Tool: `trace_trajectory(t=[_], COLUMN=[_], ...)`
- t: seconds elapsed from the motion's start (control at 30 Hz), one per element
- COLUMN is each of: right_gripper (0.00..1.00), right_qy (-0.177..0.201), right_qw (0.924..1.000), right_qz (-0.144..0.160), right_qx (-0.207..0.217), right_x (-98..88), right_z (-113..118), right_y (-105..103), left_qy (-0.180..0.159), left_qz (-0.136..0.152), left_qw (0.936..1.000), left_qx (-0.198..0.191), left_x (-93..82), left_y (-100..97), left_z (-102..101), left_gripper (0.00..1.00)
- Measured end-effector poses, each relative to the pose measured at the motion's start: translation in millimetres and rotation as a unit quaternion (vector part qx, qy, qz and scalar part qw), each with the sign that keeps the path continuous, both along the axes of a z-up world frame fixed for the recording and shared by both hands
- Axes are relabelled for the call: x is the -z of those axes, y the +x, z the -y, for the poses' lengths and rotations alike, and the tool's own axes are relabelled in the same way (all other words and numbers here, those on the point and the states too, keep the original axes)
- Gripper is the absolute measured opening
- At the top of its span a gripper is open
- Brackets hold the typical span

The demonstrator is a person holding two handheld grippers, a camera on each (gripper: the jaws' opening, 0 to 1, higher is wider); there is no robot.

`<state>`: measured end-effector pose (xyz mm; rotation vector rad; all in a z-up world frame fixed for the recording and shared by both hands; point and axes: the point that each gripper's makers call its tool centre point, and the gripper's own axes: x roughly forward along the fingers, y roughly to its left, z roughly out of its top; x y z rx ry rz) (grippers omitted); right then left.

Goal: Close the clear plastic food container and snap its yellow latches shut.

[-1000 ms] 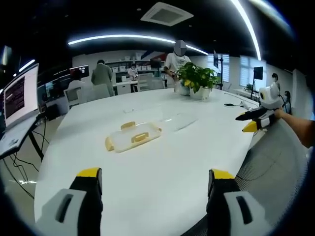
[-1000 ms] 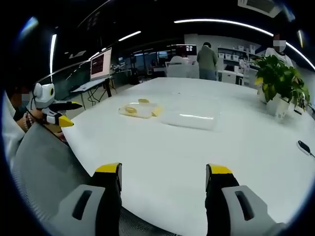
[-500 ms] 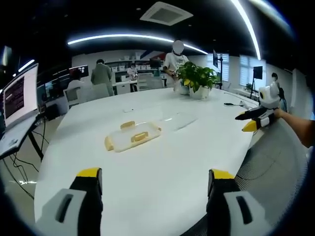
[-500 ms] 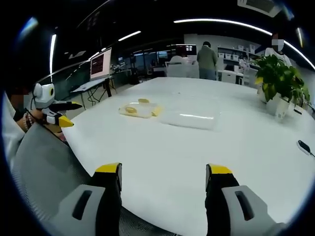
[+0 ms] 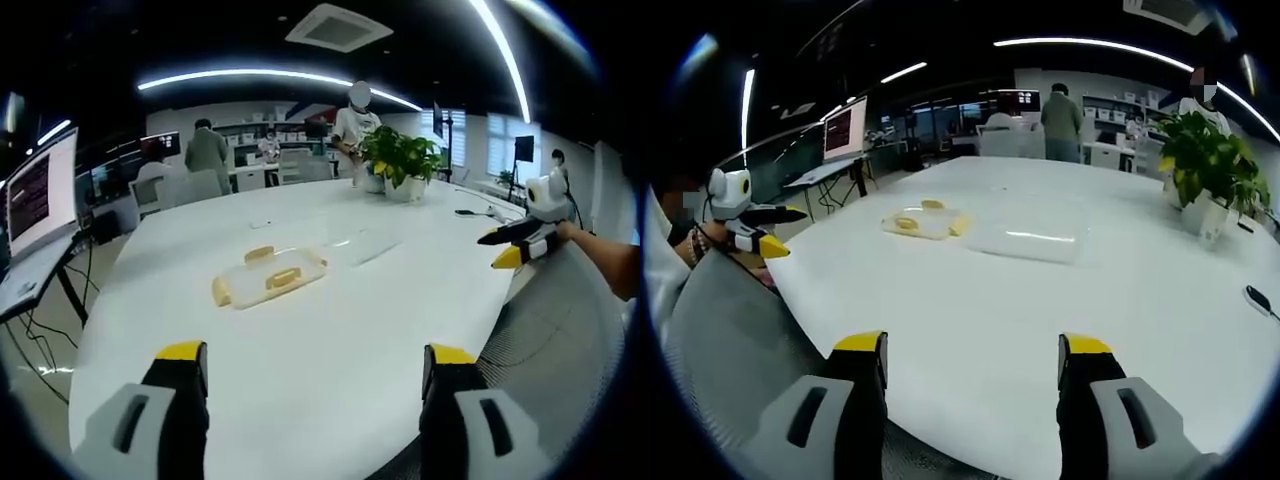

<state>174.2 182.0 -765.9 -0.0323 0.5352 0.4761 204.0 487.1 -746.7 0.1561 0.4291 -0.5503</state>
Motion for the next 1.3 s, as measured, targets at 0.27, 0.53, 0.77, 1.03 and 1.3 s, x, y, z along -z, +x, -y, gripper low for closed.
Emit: trace_trajectory(t=[0.27,0.53,0.77,1.03,1.3], right_gripper=[0.68,0.67,0.62,0.58,0.56], right_qy=[-0.011,-0.092,-0.107,-0.116,-0.141], right_qw=[0.9999,0.9954,0.9938,0.9902,0.9791], right_qz=[0.0,-0.007,0.011,0.047,0.071], right_qx=[-0.001,-0.027,-0.028,-0.062,-0.128], right_x=[0.8,7.1,-5.4,-31.6,-46.8], right_z=[1,3,4,-10,-39], right_y=[0,-1,8,44,91], left_qy=[0.011,0.014,0.04,0.052,0.109], left_qz=[0.001,0.007,-0.004,0.012,0.06], left_qw=[0.9999,0.9999,0.9987,0.998,0.9911], left_qx=[0.004,0.004,0.031,0.034,0.048], left_x=[0.9,-3.1,-0.6,-16.8,-39.7], left_y=[-0.6,0.2,8.4,43.6,92.3], left_z=[0,-1,2,0,-10], left_gripper=[0.86,0.86,0.85,0.85,0.83])
